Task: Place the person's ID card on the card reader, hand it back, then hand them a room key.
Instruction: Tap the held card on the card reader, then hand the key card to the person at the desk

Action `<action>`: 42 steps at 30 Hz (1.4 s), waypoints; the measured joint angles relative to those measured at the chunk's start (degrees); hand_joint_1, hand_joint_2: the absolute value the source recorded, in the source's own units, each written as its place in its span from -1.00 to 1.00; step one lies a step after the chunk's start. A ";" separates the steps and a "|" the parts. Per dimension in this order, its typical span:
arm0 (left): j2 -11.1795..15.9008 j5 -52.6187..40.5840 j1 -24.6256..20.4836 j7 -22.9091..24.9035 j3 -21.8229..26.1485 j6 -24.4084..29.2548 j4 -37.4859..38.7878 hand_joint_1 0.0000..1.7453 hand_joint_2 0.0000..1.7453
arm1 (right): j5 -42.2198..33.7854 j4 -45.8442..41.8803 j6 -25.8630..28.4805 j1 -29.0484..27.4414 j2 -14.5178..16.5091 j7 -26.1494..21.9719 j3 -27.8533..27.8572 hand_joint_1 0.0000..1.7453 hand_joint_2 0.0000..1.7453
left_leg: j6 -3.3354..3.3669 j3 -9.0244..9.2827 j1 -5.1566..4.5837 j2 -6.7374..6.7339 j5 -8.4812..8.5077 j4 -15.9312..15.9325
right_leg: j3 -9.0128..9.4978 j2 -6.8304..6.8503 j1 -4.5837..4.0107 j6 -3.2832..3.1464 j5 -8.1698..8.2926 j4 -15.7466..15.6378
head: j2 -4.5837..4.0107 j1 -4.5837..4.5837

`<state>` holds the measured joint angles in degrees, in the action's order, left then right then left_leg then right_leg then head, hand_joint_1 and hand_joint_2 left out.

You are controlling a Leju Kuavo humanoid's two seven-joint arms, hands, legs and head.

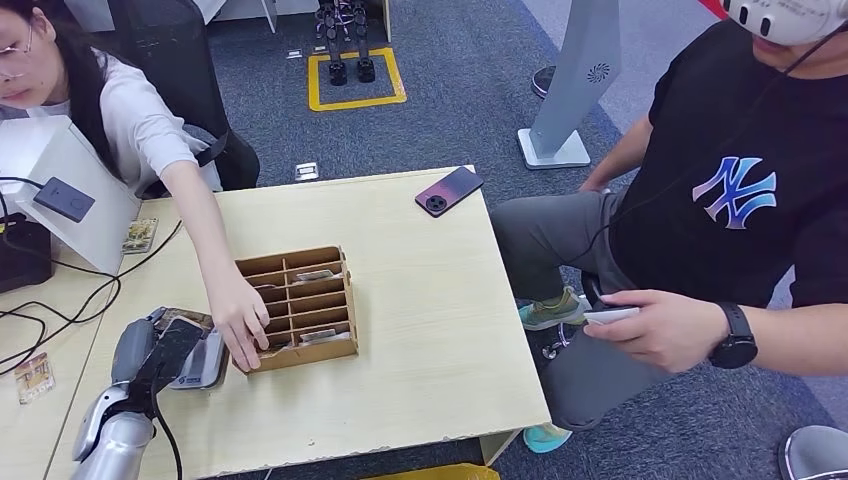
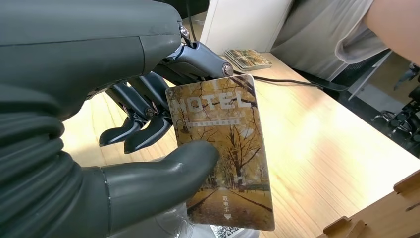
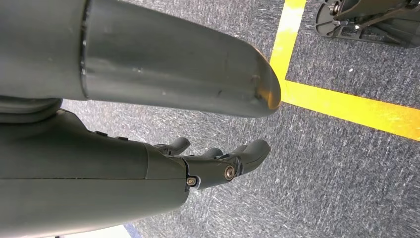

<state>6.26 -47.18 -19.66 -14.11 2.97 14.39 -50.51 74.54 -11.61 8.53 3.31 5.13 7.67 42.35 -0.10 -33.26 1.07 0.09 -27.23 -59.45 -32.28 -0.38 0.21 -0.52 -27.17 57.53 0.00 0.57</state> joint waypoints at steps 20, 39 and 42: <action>-0.30 -5.67 -0.55 2.05 -0.50 2.90 1.38 1.00 1.00 | 0.93 0.00 0.06 0.01 0.01 -0.13 0.68 -1.00 -1.00 | 0.00 0.02 0.00 0.00 0.01 0.00 | 0.01 0.00 0.00 0.00 0.00 0.00 | 0.00 0.00; -1.22 -14.93 -2.82 7.27 -1.93 9.51 6.38 1.00 1.00 | 1.81 0.00 0.48 0.09 0.17 -0.89 0.96 -1.00 -1.00 | 0.01 0.16 -0.01 0.01 0.02 0.04 | 0.16 0.00 0.00 0.00 0.02 0.00 | 0.00 0.00; -1.59 -15.99 -3.11 8.08 -2.23 10.79 7.86 1.00 1.00 | 1.98 0.00 0.53 0.14 0.27 -1.16 1.04 -1.00 -1.00 | 0.01 0.22 -0.01 0.01 0.02 0.05 | 0.22 0.02 0.00 0.00 0.02 0.00 | 0.00 0.00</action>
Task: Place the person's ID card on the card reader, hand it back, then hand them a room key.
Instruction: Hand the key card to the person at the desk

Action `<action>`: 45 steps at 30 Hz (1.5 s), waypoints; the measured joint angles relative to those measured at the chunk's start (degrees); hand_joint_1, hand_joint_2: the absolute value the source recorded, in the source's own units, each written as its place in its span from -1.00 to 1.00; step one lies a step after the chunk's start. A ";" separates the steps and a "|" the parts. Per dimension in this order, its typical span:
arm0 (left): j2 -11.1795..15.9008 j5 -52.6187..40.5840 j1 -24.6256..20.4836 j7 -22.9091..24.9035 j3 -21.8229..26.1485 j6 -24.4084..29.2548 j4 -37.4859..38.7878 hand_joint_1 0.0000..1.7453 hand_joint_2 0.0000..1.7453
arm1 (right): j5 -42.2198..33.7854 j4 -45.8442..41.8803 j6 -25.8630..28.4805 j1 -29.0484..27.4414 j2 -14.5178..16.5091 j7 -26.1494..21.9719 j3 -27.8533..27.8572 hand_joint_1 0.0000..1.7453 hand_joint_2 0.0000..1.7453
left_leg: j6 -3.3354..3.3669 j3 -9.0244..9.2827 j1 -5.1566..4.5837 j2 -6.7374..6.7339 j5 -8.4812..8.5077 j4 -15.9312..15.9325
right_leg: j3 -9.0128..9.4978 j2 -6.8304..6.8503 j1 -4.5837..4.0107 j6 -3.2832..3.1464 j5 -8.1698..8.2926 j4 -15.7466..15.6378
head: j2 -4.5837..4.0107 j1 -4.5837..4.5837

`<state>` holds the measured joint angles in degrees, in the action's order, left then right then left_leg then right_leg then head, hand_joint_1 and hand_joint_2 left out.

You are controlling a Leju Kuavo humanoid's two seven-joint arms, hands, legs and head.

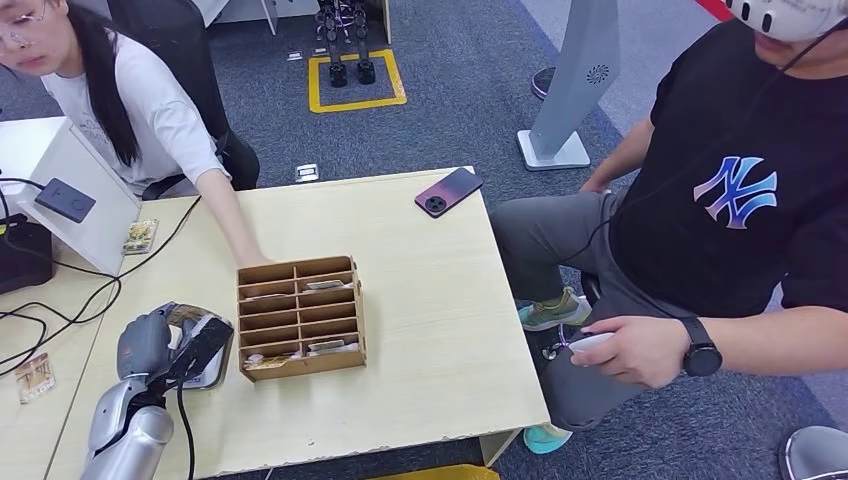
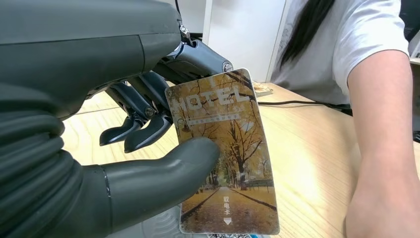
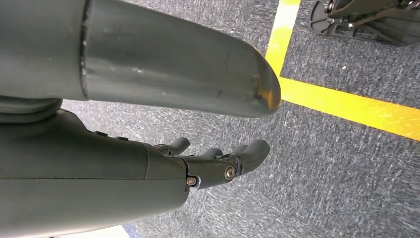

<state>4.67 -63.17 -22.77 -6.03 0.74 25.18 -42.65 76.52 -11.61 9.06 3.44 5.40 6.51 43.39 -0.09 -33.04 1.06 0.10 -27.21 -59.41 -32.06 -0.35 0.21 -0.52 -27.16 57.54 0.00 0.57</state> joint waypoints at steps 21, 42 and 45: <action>-1.10 -6.48 -2.38 4.23 -1.09 5.00 8.89 1.00 1.00 | 0.96 0.00 0.21 0.24 0.22 -0.04 0.07 -1.00 -1.00 | -0.09 0.38 -0.03 0.13 0.08 0.15 | 0.40 0.15 0.02 -0.04 0.00 0.00 | 0.00 0.00; -1.90 8.34 -2.83 -10.42 1.94 -5.12 9.93 1.00 1.00 | 1.28 0.00 0.36 0.24 0.37 -0.65 1.09 -1.00 -1.00 | -0.14 0.58 -0.04 0.17 0.12 0.21 | 0.55 0.17 0.04 -0.04 0.00 0.00 | 0.00 -0.03; -3.30 28.22 -0.81 -19.45 6.54 -21.47 3.93 1.00 1.00 | 1.93 0.00 0.36 0.21 0.37 -0.78 1.32 -1.00 -1.00 | -0.14 0.47 -0.04 0.20 0.19 0.20 | 0.42 0.18 0.04 -0.05 0.02 0.00 | 0.00 -0.09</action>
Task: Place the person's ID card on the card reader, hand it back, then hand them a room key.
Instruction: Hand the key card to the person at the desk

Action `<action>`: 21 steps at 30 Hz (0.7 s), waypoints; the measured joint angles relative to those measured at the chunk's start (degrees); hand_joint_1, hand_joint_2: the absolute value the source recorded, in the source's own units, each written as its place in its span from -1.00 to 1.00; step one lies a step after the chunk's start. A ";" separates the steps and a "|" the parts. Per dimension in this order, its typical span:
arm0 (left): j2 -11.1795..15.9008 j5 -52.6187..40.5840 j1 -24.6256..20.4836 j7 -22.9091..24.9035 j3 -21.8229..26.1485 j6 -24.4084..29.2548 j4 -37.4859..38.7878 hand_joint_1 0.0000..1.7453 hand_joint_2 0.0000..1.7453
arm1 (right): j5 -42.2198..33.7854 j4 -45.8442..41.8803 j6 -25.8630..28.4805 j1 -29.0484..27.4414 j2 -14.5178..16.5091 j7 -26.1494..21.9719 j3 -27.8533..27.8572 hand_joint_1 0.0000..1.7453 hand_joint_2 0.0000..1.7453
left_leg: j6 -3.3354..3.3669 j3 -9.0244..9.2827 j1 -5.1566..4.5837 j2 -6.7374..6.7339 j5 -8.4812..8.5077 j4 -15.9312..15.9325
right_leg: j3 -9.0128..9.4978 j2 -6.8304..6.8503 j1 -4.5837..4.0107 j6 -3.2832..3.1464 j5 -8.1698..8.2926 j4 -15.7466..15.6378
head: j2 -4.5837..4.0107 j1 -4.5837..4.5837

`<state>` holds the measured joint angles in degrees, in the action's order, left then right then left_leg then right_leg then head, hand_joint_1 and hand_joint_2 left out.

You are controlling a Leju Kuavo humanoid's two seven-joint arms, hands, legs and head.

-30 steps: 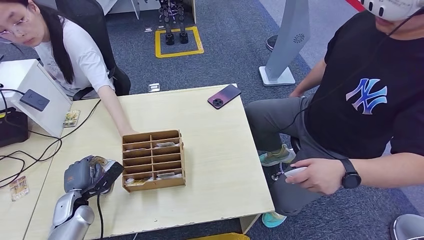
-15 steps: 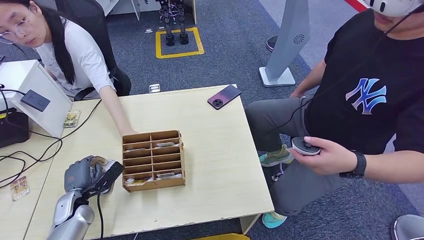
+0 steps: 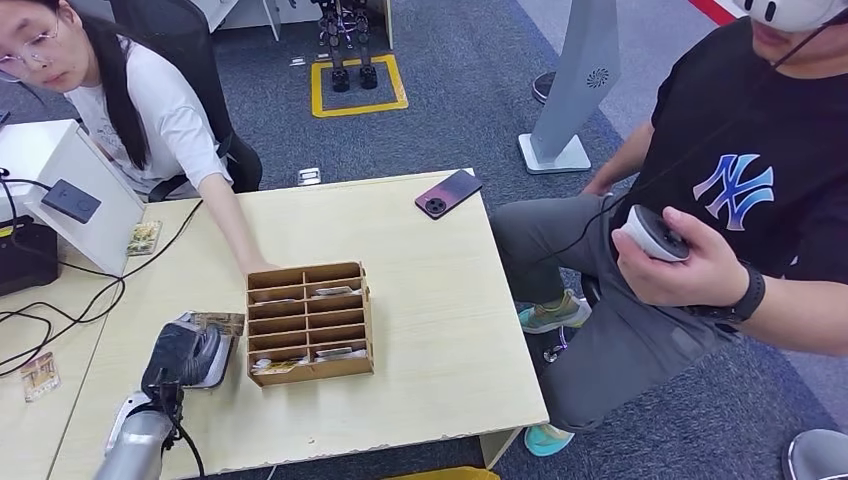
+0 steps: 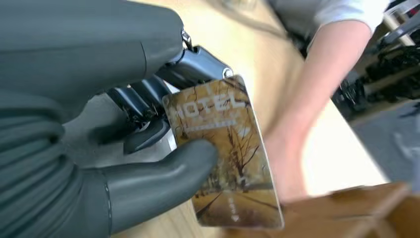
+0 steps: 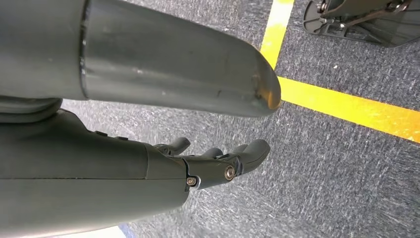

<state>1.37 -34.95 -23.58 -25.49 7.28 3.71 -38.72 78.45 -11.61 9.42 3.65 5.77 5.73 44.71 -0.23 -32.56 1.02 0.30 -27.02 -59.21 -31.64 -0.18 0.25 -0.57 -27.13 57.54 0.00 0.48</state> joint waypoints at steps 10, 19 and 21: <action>-1.31 7.99 4.12 1.39 2.87 -3.92 -9.63 1.00 1.00 | 0.25 0.00 0.00 -0.02 0.00 -0.06 0.19 -1.00 -1.00 | 0.05 -0.63 0.00 -0.05 0.10 -0.04 | -0.64 -0.06 0.00 0.01 0.15 0.00 | 0.00 0.02; -1.34 29.78 3.25 1.38 4.99 -10.68 -19.62 1.00 1.00 | 1.68 0.00 -0.10 -0.02 0.00 -0.61 0.19 -1.00 -1.00 | 0.04 -0.81 0.02 -0.05 0.12 -0.04 | -0.83 -0.05 -0.02 0.01 0.16 0.00 | 0.00 0.02; -0.81 31.50 1.52 1.92 5.33 -9.97 -21.85 1.00 1.00 | 2.19 0.00 -0.21 0.01 0.00 -0.75 0.19 -1.00 -1.00 | 0.02 -0.84 0.03 -0.04 0.16 -0.04 | -0.84 -0.03 -0.03 -0.01 0.18 0.00 | 0.00 0.02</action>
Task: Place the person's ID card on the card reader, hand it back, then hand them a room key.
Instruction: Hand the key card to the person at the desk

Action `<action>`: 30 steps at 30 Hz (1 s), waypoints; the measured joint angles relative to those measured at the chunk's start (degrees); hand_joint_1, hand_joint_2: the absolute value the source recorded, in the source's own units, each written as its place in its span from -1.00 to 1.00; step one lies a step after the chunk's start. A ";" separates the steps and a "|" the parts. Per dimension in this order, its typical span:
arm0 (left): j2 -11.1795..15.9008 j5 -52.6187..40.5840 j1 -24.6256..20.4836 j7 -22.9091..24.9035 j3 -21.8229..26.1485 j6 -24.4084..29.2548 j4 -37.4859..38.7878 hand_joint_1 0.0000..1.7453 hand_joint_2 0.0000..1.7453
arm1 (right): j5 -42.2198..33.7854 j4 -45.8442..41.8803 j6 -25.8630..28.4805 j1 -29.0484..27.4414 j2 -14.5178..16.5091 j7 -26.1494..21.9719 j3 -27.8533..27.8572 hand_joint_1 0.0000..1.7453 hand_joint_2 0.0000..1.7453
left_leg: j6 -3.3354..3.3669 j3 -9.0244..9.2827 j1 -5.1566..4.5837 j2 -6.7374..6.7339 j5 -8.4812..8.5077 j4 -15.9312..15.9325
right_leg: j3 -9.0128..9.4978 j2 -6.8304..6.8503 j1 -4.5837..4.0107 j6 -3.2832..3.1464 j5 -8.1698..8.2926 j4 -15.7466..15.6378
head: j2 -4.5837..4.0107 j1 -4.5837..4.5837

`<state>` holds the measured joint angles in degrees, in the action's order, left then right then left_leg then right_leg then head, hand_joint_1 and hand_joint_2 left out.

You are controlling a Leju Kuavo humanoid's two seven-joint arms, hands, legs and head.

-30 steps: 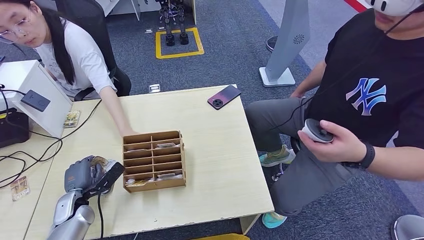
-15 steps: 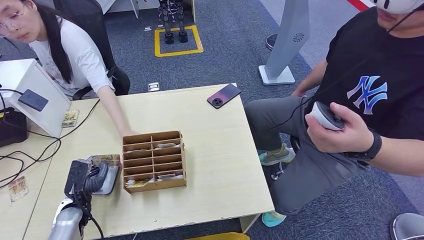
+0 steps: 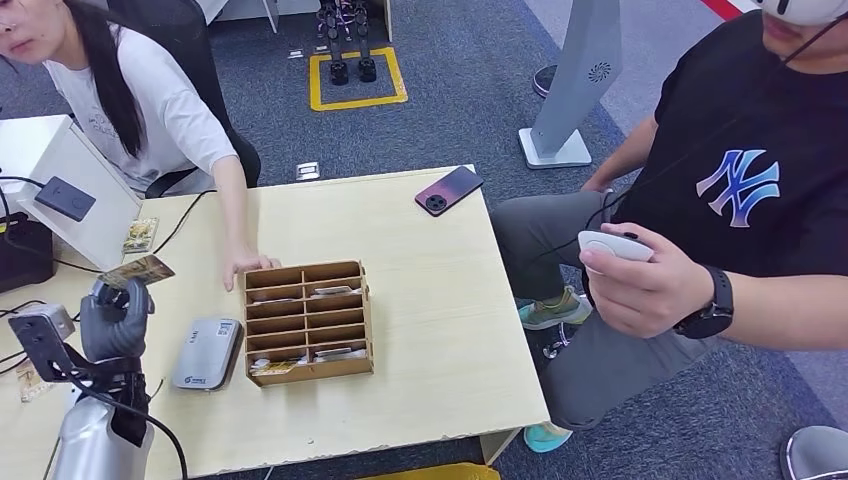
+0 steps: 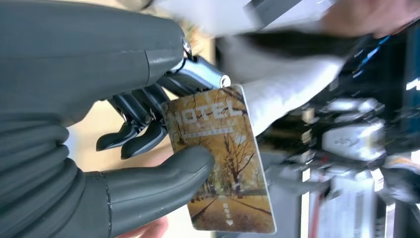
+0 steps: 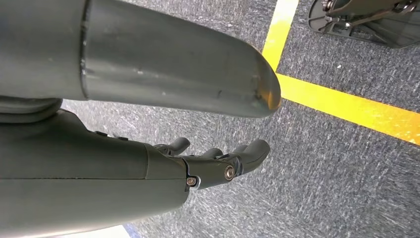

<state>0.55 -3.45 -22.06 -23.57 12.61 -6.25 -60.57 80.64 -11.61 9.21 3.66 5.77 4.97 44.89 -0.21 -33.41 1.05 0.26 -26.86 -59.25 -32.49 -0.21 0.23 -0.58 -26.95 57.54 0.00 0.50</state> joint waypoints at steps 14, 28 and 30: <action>3.39 -24.57 -7.98 -5.45 1.64 29.98 -1.55 1.00 1.00 | 2.16 0.00 -0.52 0.33 0.08 -0.63 -0.14 -1.00 -1.00 | -0.05 -0.03 0.00 -0.02 0.05 0.00 | -0.07 -0.04 0.00 -0.05 0.05 0.02 | 0.00 0.00; 5.61 -41.45 -9.34 -7.11 1.27 43.39 3.35 0.50 1.00 | 3.12 0.00 -0.80 0.61 0.41 -0.78 -0.28 -1.00 -1.00 | -0.05 -0.05 0.00 -0.02 0.05 0.00 | -0.09 -0.05 0.00 -0.06 0.06 0.02 | 0.00 -0.01; 5.59 -41.66 -9.31 -7.27 1.25 43.40 3.81 -0.50 1.00 | 3.14 0.00 -0.80 0.63 0.44 -0.87 -0.28 -1.00 -1.00 | -0.05 -0.06 0.00 -0.02 0.05 0.00 | -0.10 -0.05 0.00 -0.06 0.06 0.02 | 0.00 -0.01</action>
<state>6.15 -45.11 -31.37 -30.83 13.85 37.15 -56.76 83.78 -11.61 8.41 4.29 6.21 4.10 44.61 -0.27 -33.46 1.05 0.24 -26.81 -59.25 -32.58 -0.26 0.22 -0.64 -26.90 57.56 0.00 0.50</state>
